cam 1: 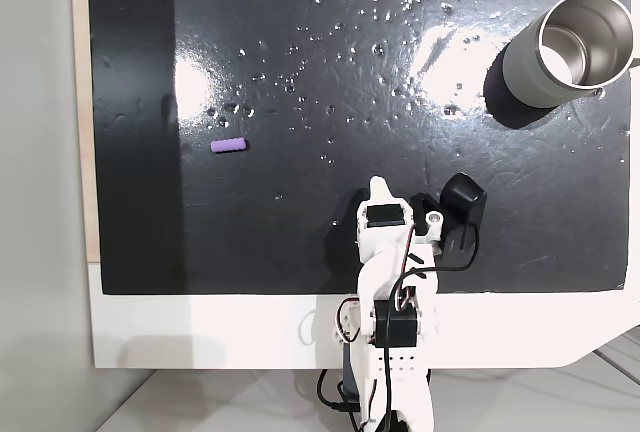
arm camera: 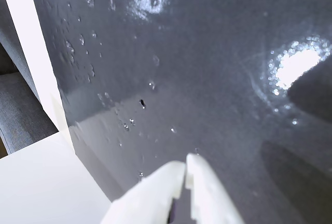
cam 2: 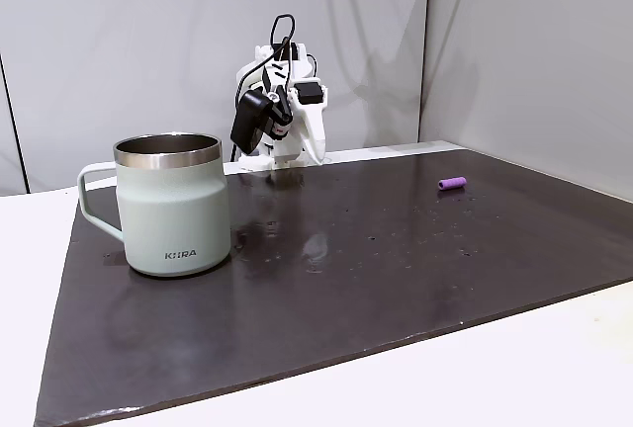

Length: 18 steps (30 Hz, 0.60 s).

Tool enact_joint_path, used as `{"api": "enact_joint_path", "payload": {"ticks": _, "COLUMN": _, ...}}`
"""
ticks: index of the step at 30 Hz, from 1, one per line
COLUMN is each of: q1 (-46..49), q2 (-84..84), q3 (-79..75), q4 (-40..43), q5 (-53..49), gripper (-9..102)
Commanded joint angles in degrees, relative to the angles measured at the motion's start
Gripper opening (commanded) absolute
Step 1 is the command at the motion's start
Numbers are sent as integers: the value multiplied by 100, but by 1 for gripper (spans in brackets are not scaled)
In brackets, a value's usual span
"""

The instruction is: Grasp a pengrip and put it in the cup.

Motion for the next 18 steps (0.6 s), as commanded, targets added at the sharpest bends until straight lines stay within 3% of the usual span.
{"api": "enact_joint_path", "payload": {"ticks": 1, "q1": -44, "q2": 35, "q3": -26, "q4": -211, "q5": 79, "gripper": 0}}
{"api": "enact_joint_path", "payload": {"ticks": 13, "q1": -44, "q2": 35, "q3": -44, "q4": -167, "q5": 114, "gripper": 0}}
{"api": "enact_joint_path", "payload": {"ticks": 18, "q1": -149, "q2": -220, "q3": -835, "q4": -70, "q5": 316, "gripper": 0}}
